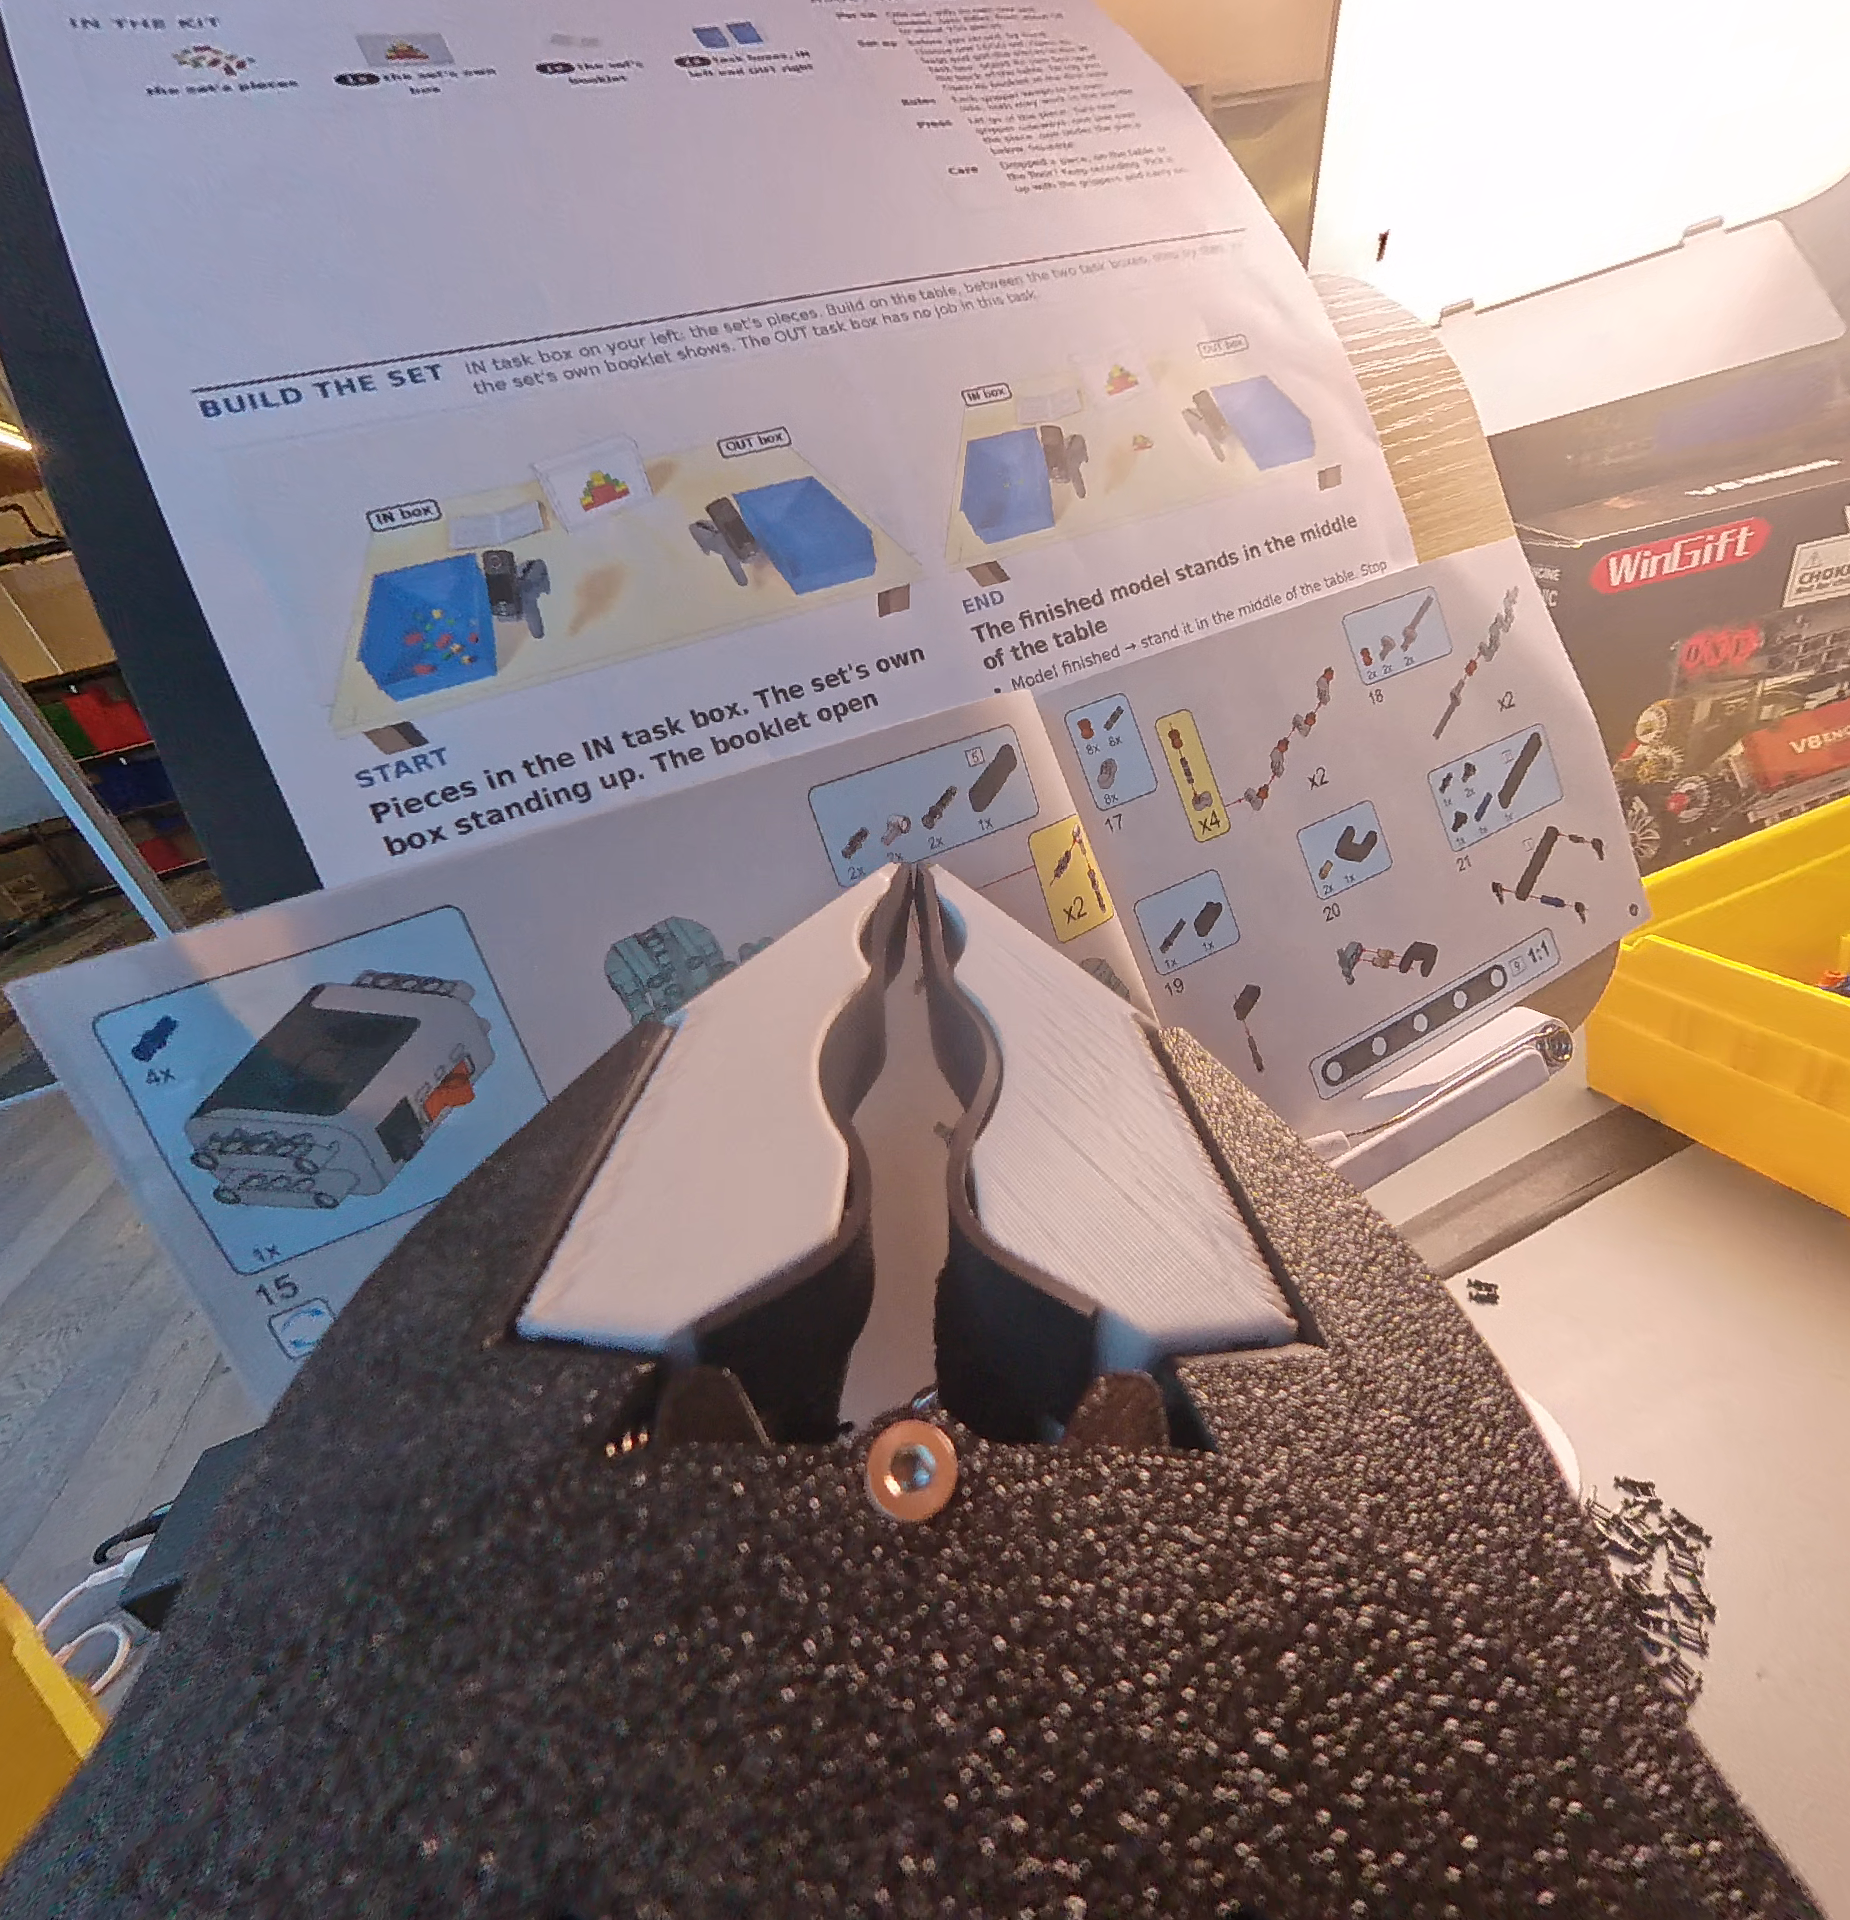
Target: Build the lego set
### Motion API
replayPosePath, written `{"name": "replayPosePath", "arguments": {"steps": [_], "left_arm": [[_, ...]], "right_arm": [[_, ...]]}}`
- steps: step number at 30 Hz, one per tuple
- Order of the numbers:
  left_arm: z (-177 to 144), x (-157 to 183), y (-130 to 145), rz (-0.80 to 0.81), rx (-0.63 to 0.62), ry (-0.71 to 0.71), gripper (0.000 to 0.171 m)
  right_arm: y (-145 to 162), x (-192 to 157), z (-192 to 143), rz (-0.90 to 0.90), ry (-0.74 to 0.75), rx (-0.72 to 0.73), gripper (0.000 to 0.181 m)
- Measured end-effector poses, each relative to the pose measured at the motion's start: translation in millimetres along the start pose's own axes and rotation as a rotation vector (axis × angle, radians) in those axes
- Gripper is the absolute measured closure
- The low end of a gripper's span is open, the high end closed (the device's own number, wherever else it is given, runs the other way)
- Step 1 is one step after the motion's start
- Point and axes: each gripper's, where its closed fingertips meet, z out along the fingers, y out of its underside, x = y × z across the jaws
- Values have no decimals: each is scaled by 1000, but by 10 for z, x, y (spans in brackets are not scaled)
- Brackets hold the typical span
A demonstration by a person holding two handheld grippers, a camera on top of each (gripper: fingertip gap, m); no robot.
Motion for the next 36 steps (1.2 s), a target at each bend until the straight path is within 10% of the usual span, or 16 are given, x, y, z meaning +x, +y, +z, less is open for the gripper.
{"name": "replayPosePath", "arguments": {"steps": [11,20,28,36], "left_arm": [[-101,-7,-23,4,19,11,171],[-944,79,-134,26,92,137,168],[-1679,278,784,-53,-154,239,157],[-2086,572,1318,-166,-278,283,153]], "right_arm": [[69,-49,38,-12,-17,-27,116],[65,76,-14,33,4,-9,116],[284,-10,67,-29,-21,-91,128],[1281,-346,441,-100,-242,-475,141]]}}
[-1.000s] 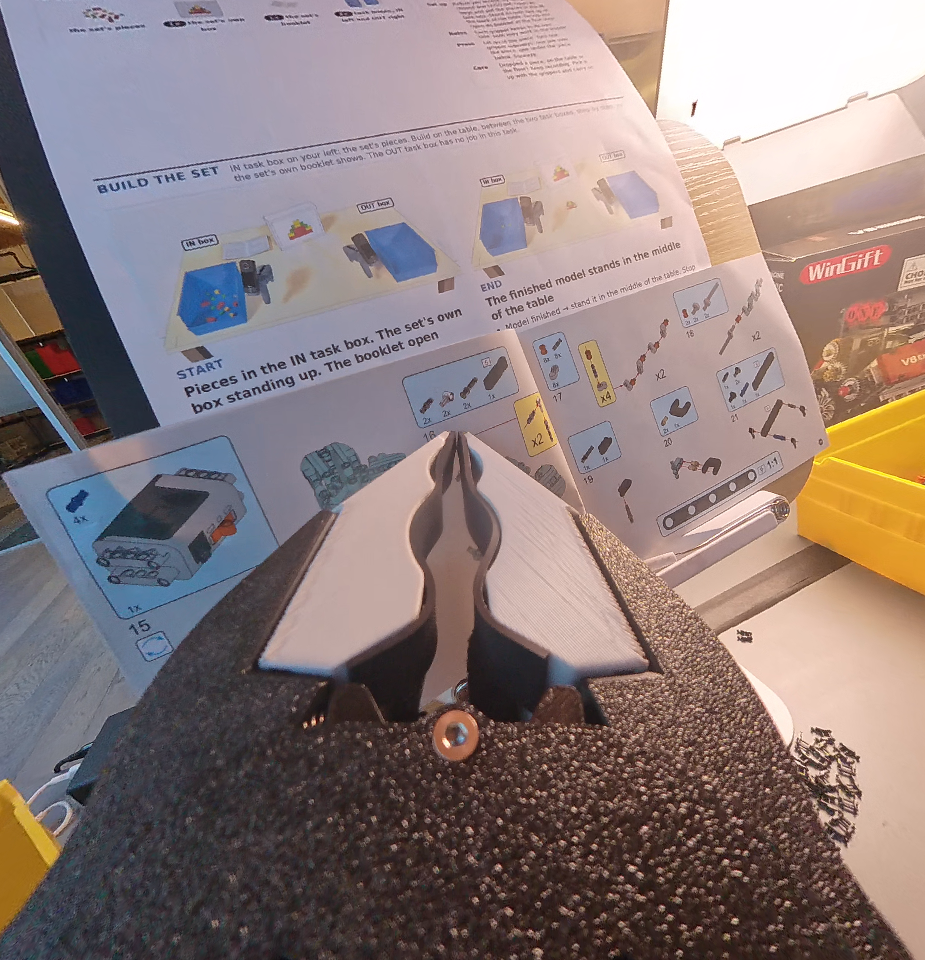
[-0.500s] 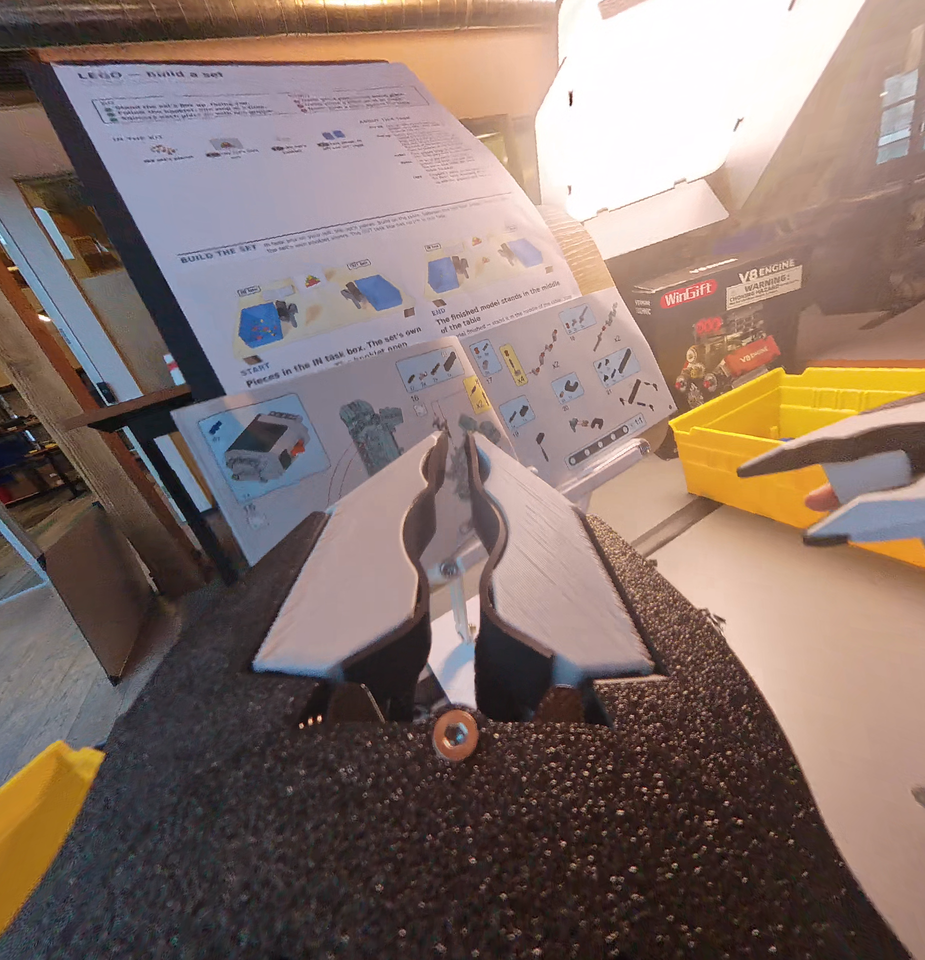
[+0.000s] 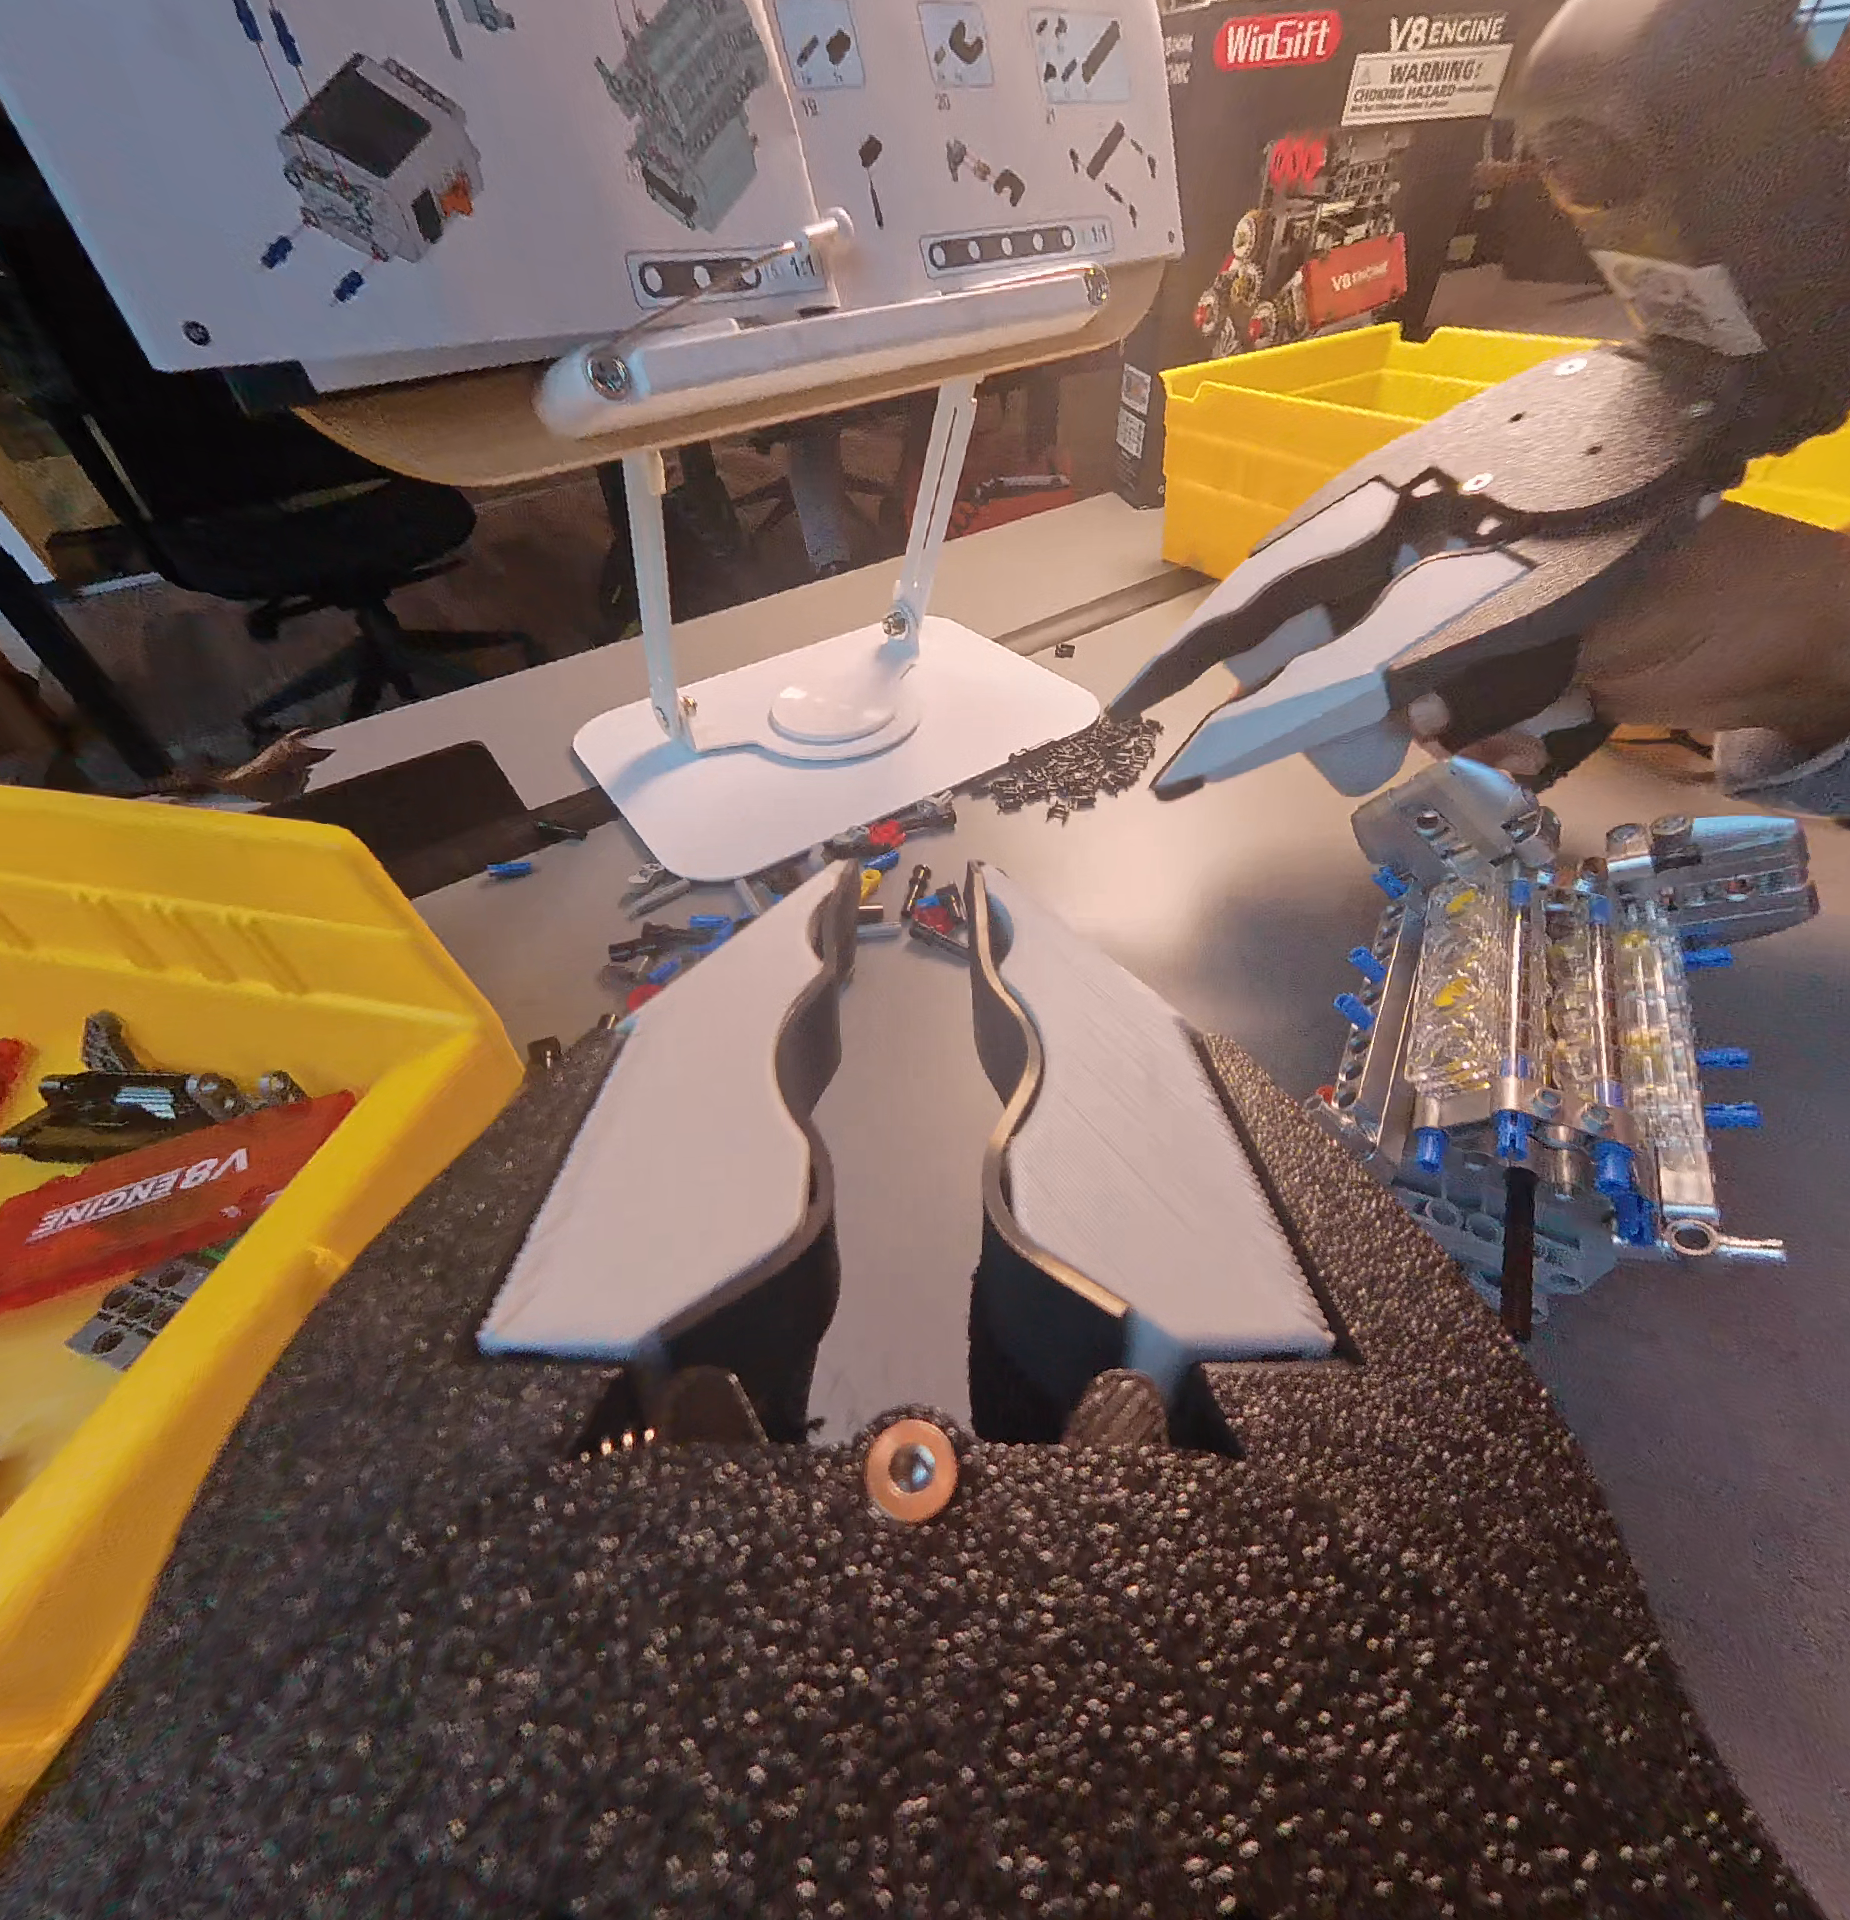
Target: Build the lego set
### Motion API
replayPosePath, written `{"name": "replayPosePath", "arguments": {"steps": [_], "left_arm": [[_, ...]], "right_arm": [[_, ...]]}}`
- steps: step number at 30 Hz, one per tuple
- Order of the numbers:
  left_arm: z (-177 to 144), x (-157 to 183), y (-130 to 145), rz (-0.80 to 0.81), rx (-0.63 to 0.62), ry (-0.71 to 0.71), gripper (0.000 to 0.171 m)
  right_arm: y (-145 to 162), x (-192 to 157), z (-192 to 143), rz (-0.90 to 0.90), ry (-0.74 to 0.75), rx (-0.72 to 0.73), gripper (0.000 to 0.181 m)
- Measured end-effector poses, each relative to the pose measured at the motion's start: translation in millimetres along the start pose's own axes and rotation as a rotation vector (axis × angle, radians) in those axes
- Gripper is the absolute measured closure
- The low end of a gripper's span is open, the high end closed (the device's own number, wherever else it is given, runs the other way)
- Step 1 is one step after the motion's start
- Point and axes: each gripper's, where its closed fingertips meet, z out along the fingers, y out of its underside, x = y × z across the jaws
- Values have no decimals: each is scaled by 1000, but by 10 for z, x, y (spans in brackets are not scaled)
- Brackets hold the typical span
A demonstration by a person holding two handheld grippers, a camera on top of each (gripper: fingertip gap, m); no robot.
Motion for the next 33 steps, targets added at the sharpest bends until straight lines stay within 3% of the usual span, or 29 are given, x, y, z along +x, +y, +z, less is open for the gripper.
{"name": "replayPosePath", "arguments": {"steps": [4,8,19,24,33], "left_arm": [[46,31,133,57,-36,12,152],[39,0,171,74,-43,15,152],[42,-227,331,31,-117,-32,153],[41,-237,341,42,-123,-36,152],[42,-234,358,46,-130,-26,153]], "right_arm": [[149,-108,364,-16,-71,-127,142],[172,-105,494,-48,-74,-178,148],[145,-39,542,-42,-59,-174,156],[149,-67,536,-77,-54,-172,175],[209,-103,384,-85,-84,-156,176]]}}
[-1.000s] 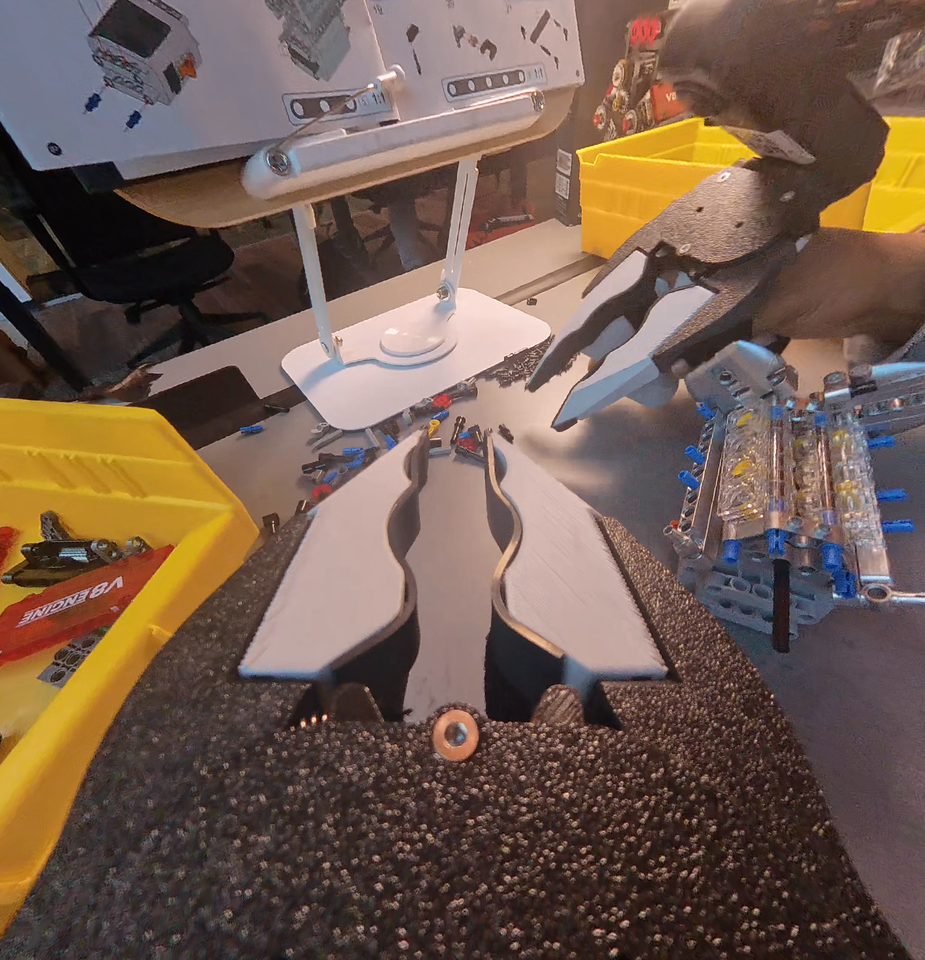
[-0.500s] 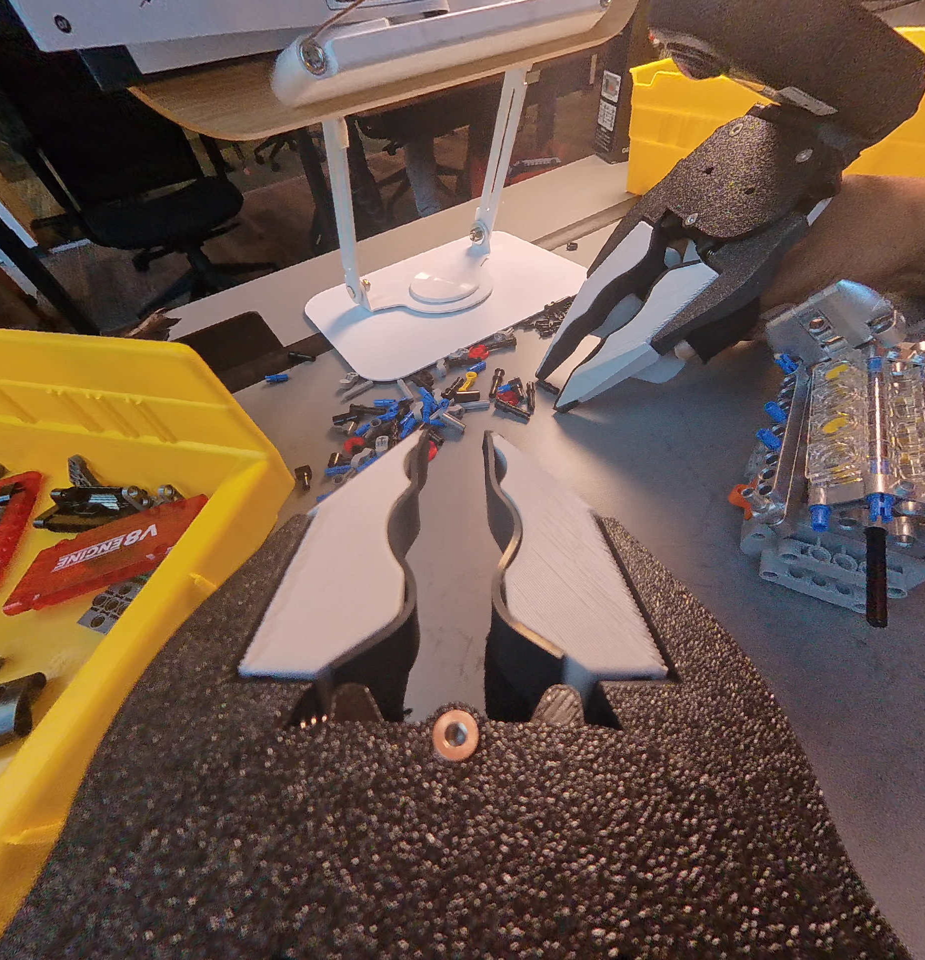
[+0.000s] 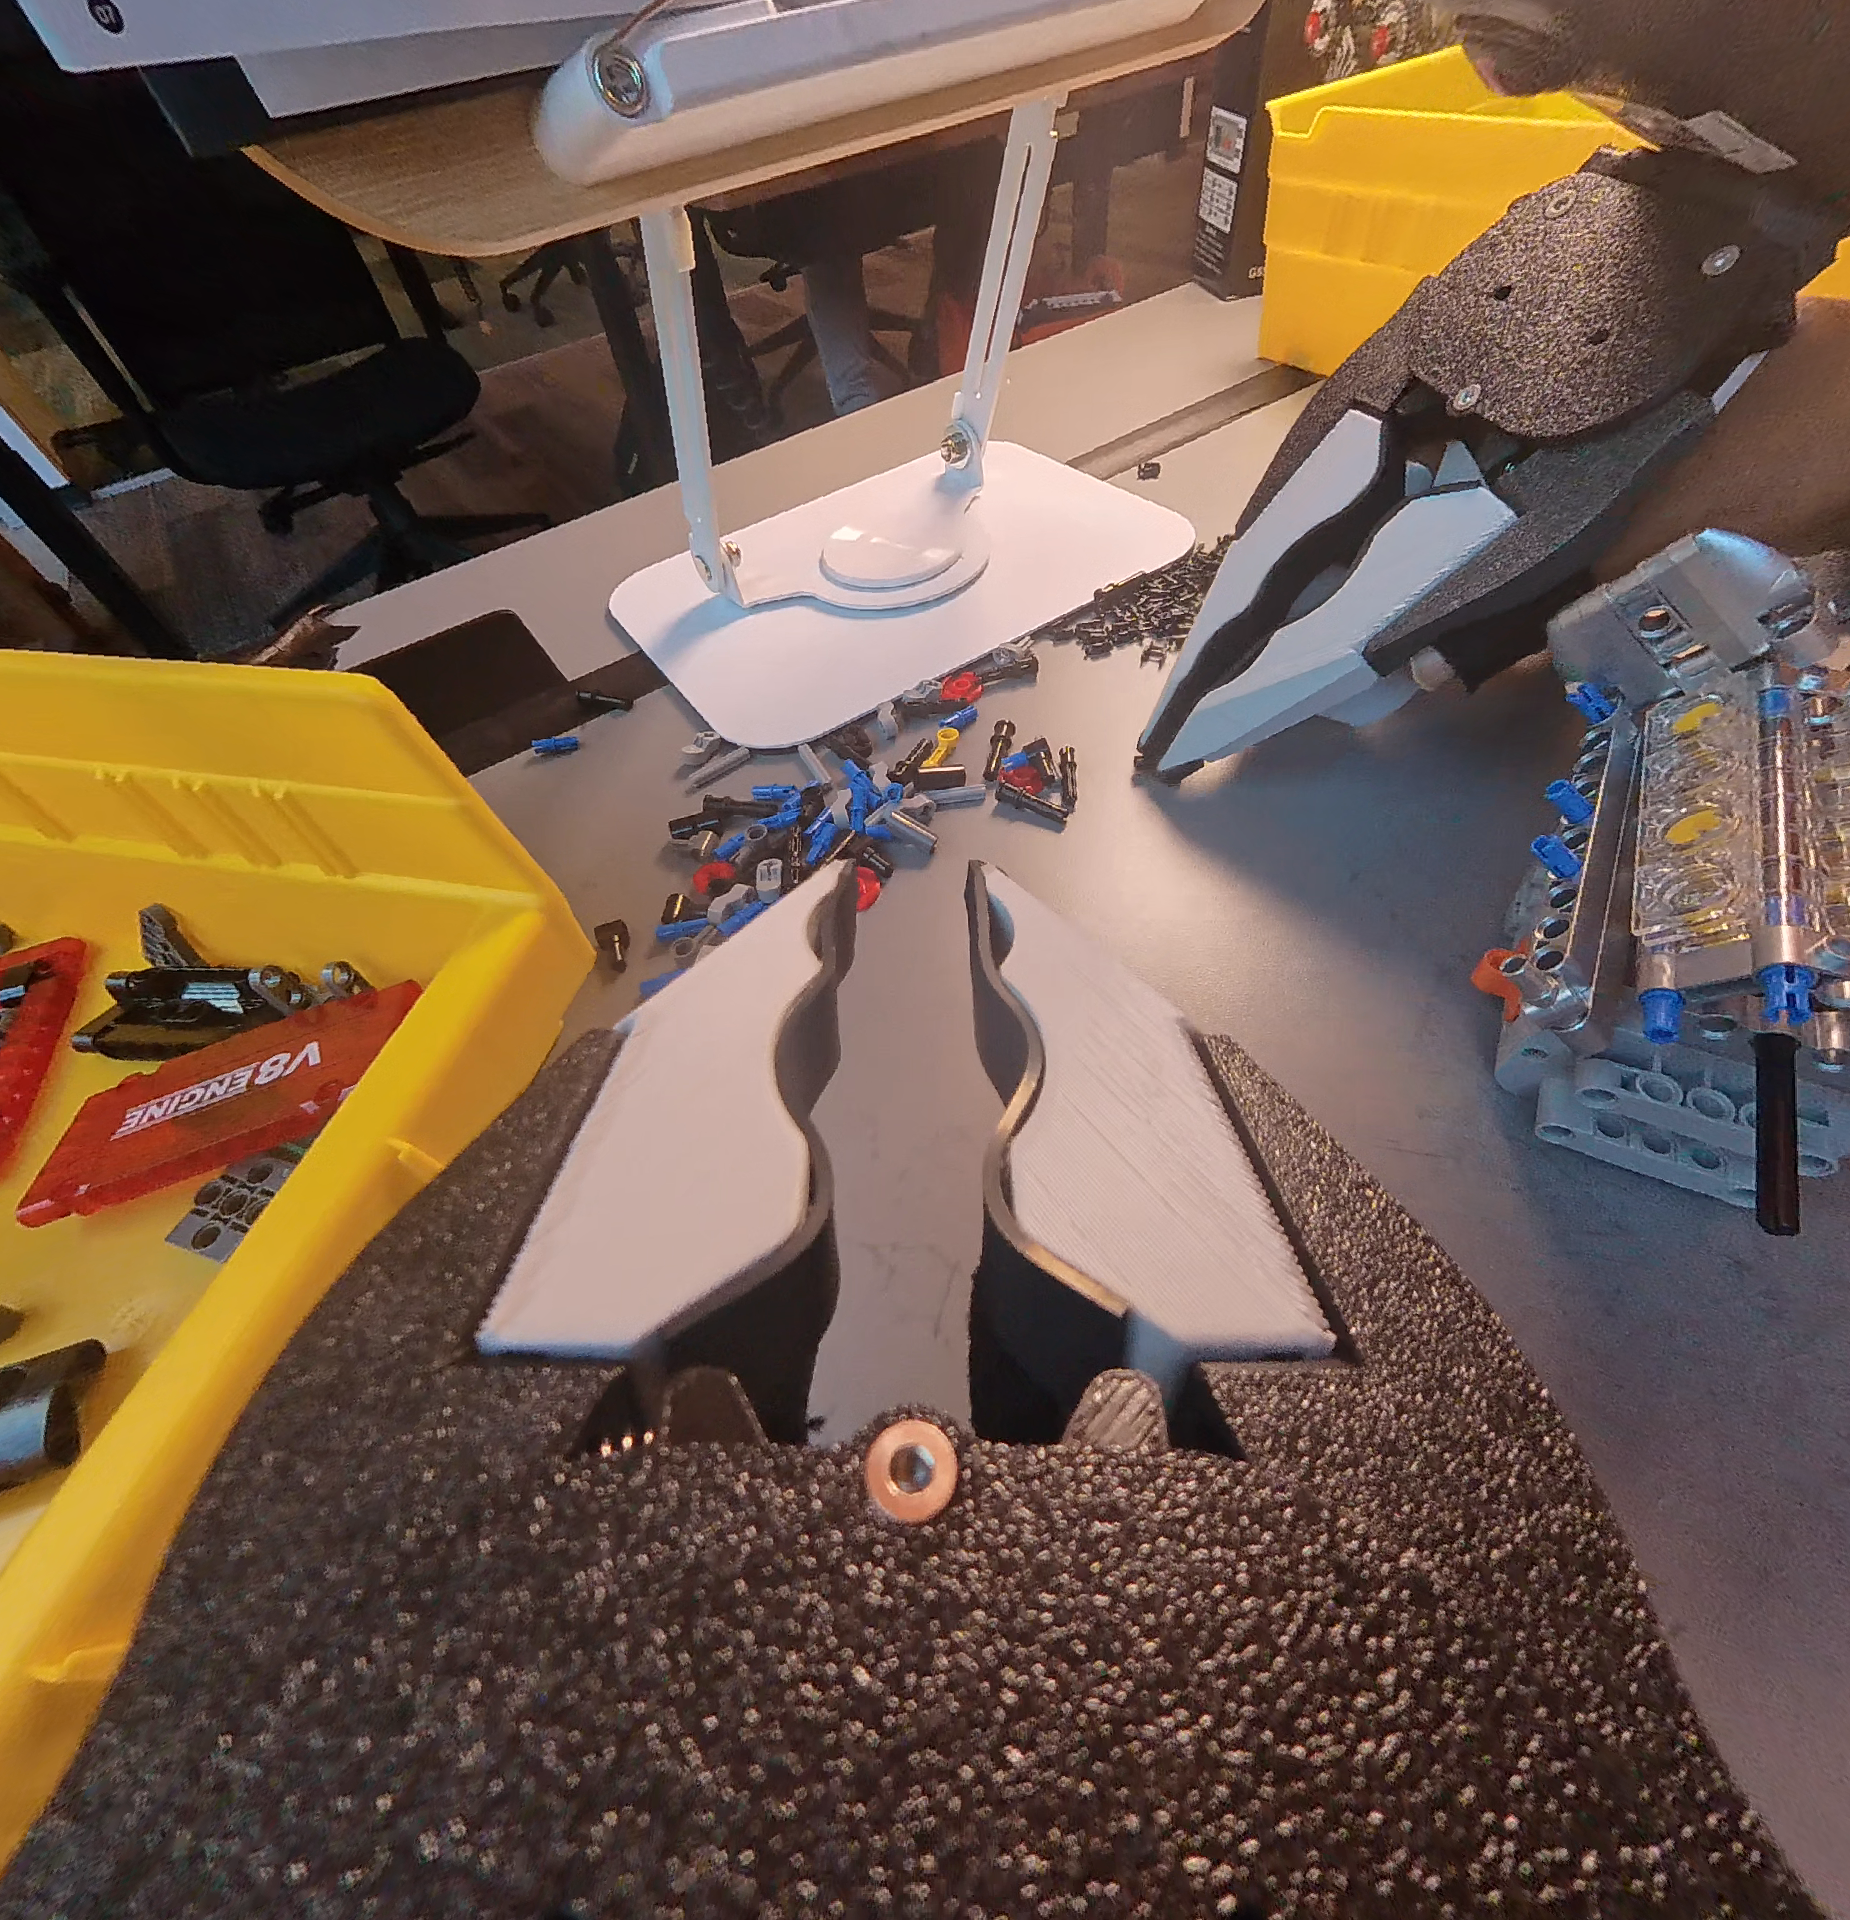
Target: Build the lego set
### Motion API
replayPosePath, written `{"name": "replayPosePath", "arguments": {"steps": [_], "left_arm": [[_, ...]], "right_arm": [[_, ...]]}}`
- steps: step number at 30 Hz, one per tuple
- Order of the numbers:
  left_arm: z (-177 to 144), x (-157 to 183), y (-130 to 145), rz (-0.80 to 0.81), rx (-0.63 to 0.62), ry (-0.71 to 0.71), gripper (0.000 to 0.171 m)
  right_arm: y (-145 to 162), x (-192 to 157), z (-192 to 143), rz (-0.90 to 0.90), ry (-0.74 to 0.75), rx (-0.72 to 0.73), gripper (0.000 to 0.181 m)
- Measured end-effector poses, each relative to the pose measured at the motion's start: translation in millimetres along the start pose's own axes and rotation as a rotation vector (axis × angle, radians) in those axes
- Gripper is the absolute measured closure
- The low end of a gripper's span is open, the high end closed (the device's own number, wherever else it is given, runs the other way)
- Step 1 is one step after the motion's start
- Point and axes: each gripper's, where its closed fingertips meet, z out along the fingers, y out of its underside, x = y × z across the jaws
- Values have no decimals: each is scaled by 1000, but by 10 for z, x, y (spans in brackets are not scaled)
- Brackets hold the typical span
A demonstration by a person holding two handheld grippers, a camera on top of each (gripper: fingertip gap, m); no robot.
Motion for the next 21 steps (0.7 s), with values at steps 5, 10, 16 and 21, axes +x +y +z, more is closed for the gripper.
{"name": "replayPosePath", "arguments": {"steps": [5,10,16,21], "left_arm": [[6,28,5,11,-3,12,153],[0,40,-7,14,2,17,153],[-2,36,-23,13,8,18,153],[18,77,2,22,-4,24,153]], "right_arm": [[10,-66,-190,-8,-48,33,176],[246,-125,-600,-64,-46,-62,176],[700,-397,-1029,-37,15,-152,176],[868,-694,-1139,-20,27,-156,175]]}}
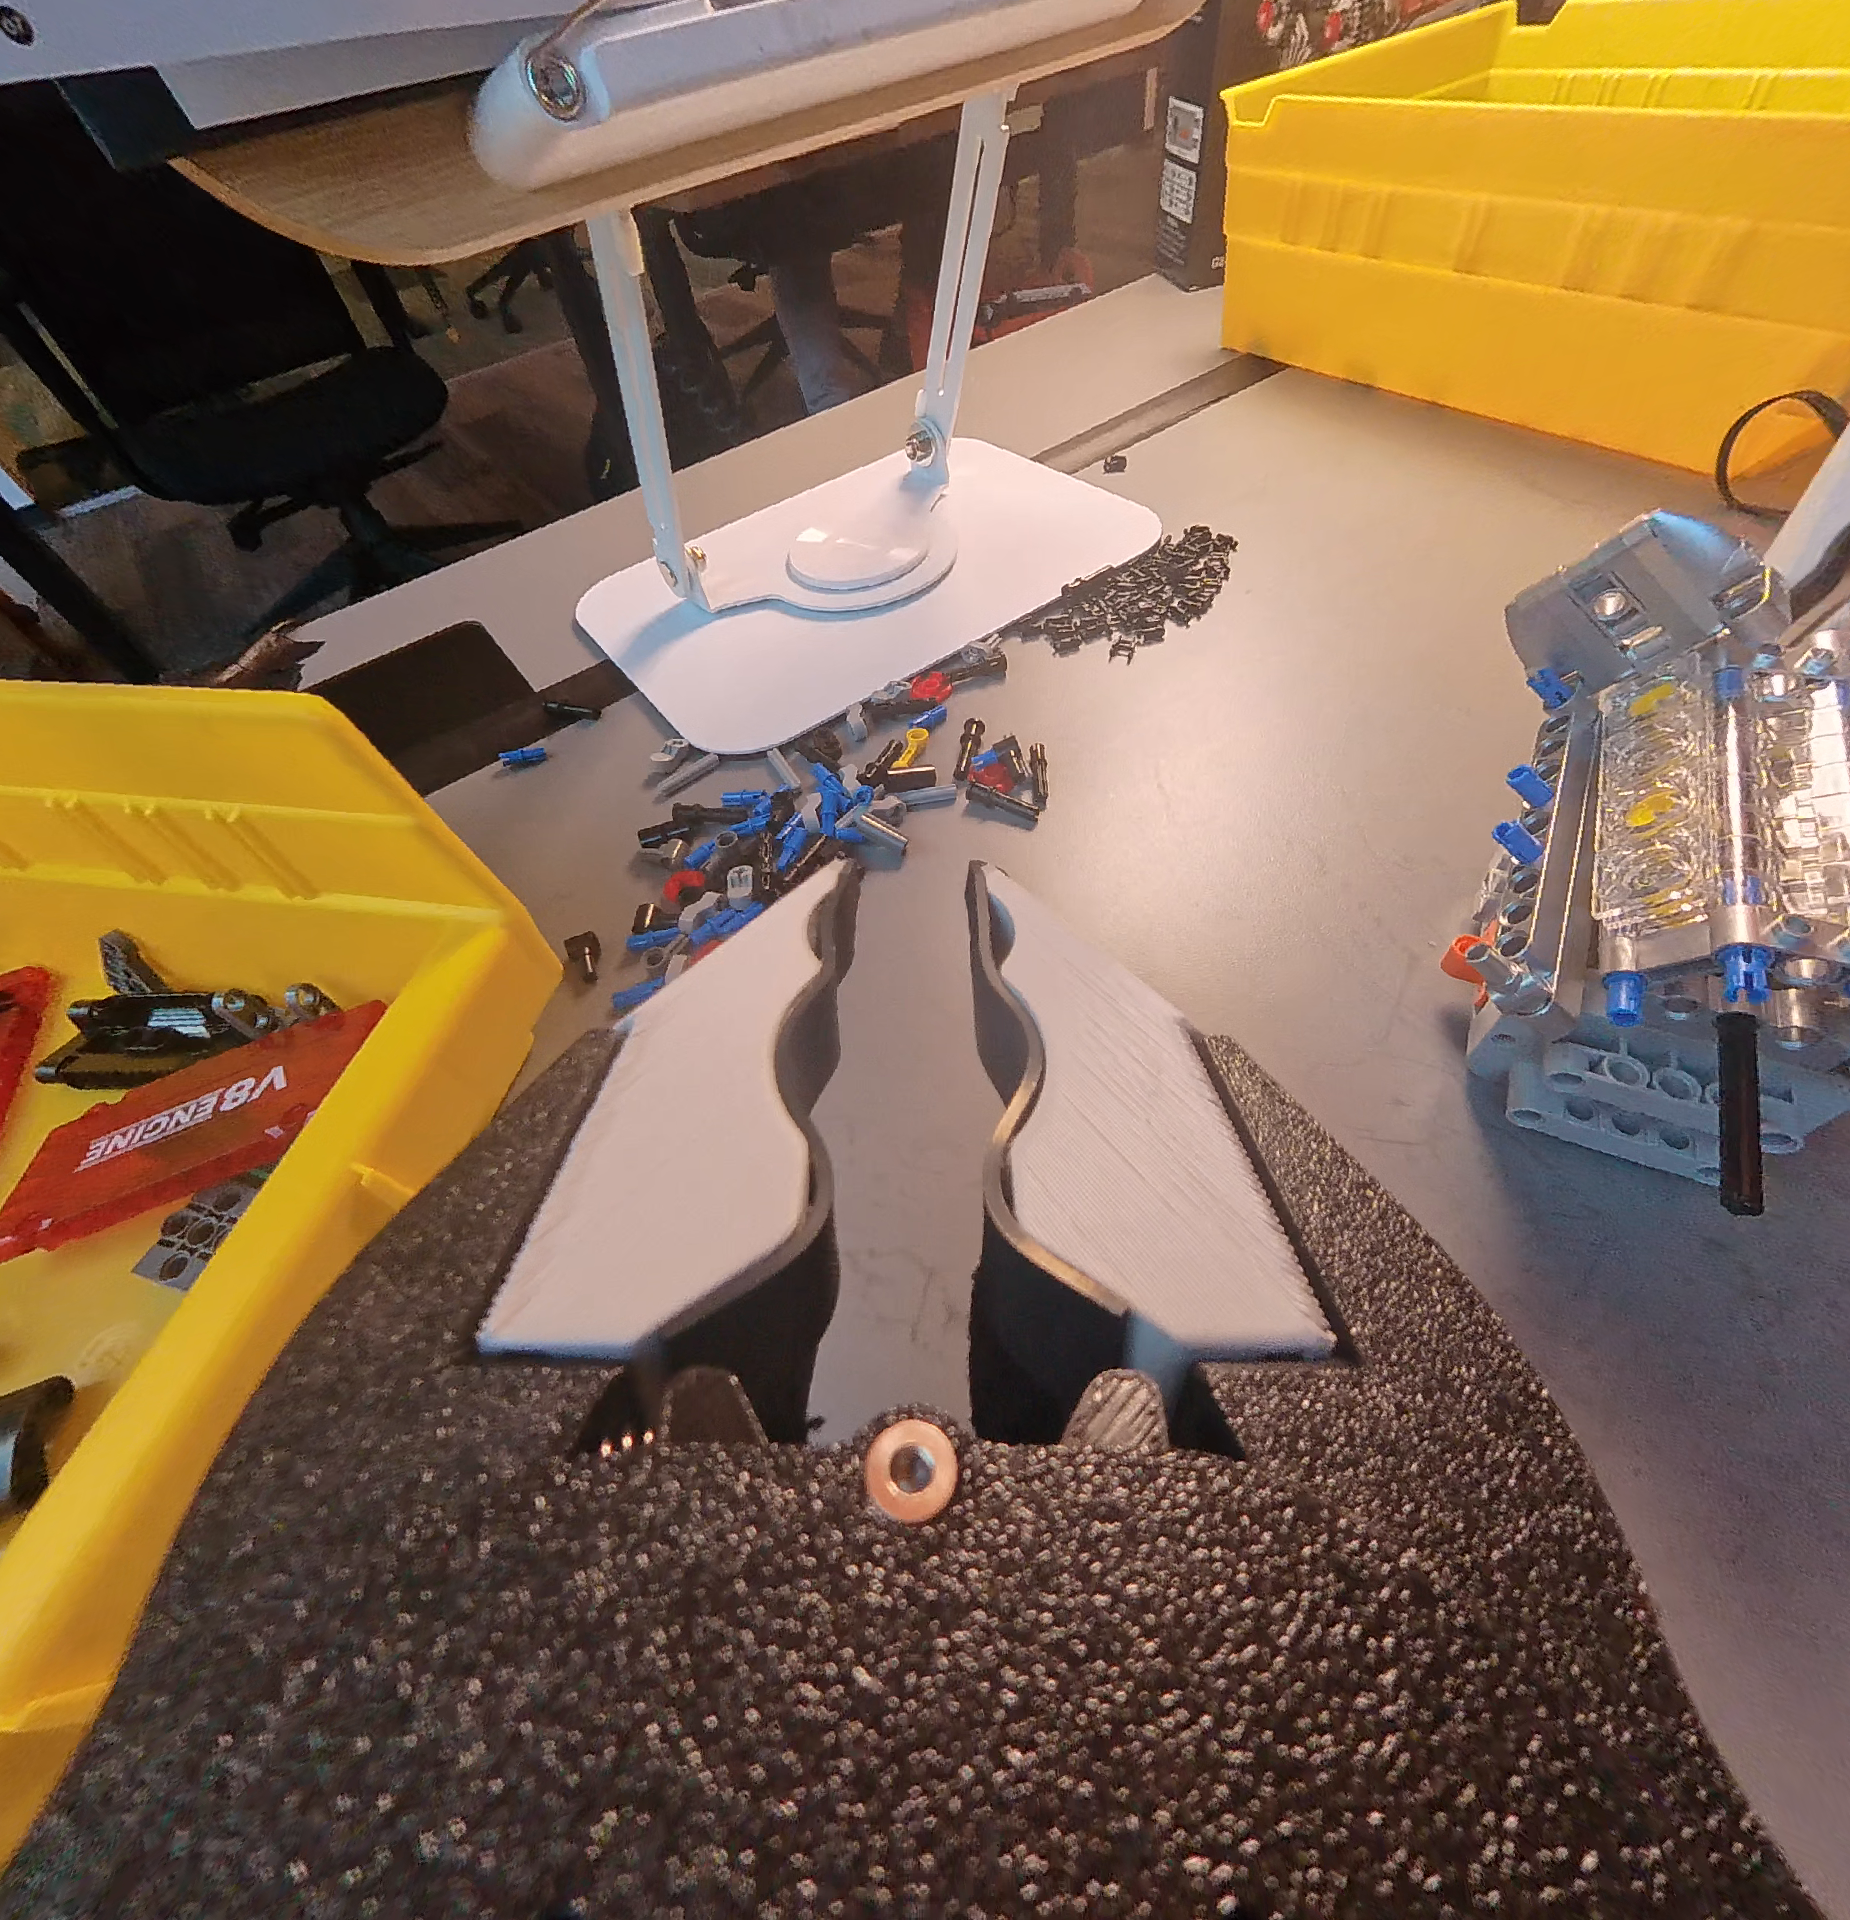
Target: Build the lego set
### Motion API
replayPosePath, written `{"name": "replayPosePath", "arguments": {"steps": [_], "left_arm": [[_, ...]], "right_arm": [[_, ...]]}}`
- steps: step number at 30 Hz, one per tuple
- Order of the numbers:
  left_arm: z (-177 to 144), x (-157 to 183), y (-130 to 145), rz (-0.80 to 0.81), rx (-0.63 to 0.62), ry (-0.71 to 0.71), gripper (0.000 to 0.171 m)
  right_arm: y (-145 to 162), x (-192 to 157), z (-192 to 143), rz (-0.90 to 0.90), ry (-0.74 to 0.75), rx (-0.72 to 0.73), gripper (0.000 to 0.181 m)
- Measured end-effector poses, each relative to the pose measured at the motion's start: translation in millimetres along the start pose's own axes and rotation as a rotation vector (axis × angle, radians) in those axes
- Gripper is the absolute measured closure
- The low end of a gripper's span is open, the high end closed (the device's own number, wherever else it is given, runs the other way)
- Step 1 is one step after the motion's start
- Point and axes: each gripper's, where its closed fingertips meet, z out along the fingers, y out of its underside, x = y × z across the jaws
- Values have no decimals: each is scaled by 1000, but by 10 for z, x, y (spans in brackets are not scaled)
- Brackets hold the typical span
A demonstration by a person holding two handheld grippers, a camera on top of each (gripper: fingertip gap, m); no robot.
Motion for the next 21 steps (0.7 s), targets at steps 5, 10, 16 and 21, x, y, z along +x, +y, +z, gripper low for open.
{"name": "replayPosePath", "arguments": {"steps": [5,10,16,21], "left_arm": [[-7,45,-7,11,-4,1,152],[-9,36,-2,16,-6,-1,152],[1,33,11,11,-8,6,152],[-24,28,-50,11,27,4,150]], "right_arm": [[84,-46,142,-10,-12,-41,174],[81,-51,157,-8,-15,-25,171],[31,-16,117,-2,0,9,165],[-372,147,-239,37,82,231,151]]}}
